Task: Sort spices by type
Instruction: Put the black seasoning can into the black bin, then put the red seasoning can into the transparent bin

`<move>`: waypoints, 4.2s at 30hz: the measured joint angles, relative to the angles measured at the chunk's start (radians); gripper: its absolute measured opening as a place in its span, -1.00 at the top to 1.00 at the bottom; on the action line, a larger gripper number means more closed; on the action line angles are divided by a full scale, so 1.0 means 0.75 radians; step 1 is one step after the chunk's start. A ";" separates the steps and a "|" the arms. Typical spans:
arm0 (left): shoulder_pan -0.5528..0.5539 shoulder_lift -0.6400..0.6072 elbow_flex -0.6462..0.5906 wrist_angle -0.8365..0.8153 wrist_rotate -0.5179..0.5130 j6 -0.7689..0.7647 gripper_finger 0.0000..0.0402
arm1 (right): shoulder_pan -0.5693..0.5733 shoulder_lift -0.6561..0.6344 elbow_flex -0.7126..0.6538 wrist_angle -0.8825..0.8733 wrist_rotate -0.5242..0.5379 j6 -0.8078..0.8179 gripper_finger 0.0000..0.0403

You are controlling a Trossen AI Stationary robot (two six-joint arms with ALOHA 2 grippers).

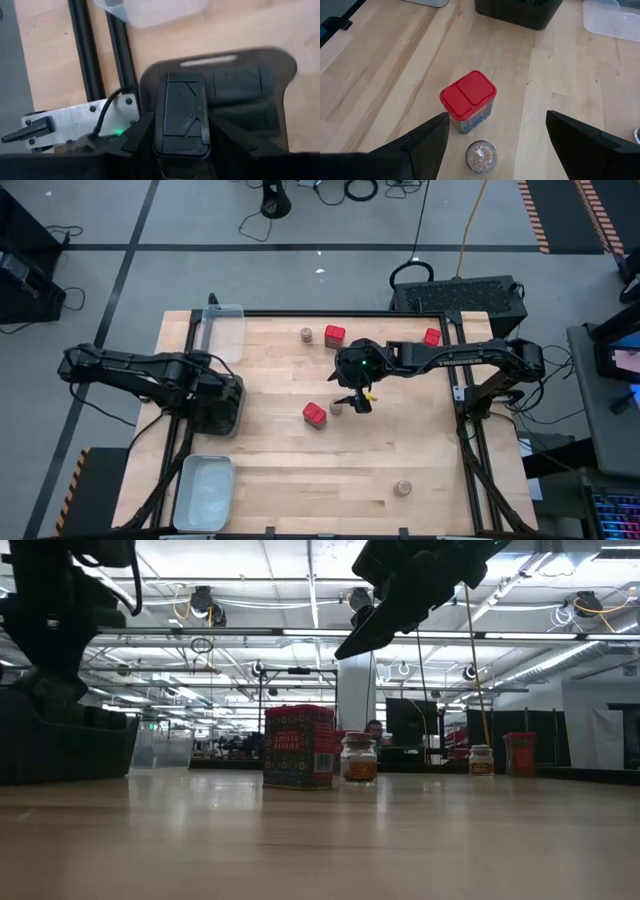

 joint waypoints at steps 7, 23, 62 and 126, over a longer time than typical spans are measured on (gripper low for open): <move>0.000 0.000 0.026 0.010 -0.105 0.017 0.20 | 0.000 0.000 0.000 0.005 0.000 -0.004 -0.56; 0.006 0.013 -0.047 0.118 -0.161 0.050 0.20 | 0.000 0.000 0.000 0.006 0.000 0.023 -0.56; 0.006 0.020 0.136 0.682 -0.086 0.966 0.04 | 0.000 0.000 0.001 0.019 0.000 0.035 -0.56; 0.100 -0.456 -0.624 2.124 0.191 2.002 0.04 | -0.281 0.000 0.263 -0.777 0.458 0.624 -0.56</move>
